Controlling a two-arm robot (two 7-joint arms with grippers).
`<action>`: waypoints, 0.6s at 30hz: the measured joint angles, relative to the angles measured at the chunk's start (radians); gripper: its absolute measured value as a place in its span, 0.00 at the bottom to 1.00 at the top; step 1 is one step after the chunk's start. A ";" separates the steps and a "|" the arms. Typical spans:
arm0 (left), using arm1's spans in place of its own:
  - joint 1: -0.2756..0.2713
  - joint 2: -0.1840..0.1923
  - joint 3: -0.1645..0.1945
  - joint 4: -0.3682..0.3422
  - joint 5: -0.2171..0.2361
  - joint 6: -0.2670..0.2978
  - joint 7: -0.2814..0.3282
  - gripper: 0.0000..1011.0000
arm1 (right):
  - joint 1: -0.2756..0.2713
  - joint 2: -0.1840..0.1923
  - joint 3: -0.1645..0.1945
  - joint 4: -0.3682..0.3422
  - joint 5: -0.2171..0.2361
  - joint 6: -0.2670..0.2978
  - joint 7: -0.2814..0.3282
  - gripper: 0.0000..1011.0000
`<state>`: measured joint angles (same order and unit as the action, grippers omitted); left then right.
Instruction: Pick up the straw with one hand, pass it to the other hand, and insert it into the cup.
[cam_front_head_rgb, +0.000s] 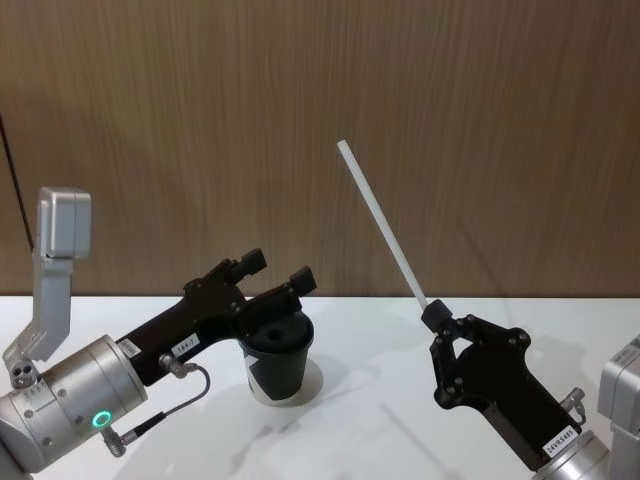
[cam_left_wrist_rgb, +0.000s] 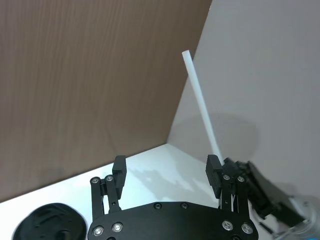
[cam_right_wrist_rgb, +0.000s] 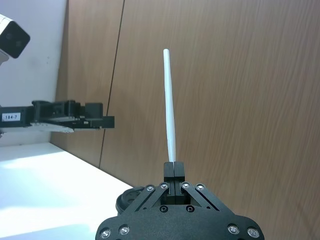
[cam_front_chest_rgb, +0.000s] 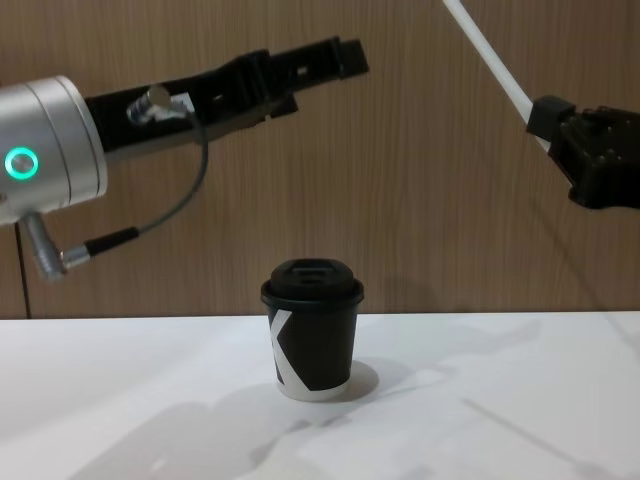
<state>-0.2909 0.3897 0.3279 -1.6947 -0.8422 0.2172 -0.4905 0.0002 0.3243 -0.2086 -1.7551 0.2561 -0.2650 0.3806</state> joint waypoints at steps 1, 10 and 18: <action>-0.001 -0.001 -0.001 -0.001 -0.007 0.005 -0.001 0.99 | 0.000 0.000 0.000 0.000 0.000 0.000 0.000 0.00; -0.016 -0.010 -0.003 -0.008 -0.099 0.082 -0.013 0.99 | 0.000 0.000 0.000 0.000 0.000 0.000 0.000 0.00; -0.026 -0.018 0.010 -0.010 -0.136 0.113 -0.015 0.99 | 0.000 0.000 0.000 0.000 0.000 0.000 0.000 0.00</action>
<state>-0.3173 0.3716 0.3383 -1.7046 -0.9780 0.3307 -0.5056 0.0001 0.3243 -0.2086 -1.7552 0.2560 -0.2649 0.3806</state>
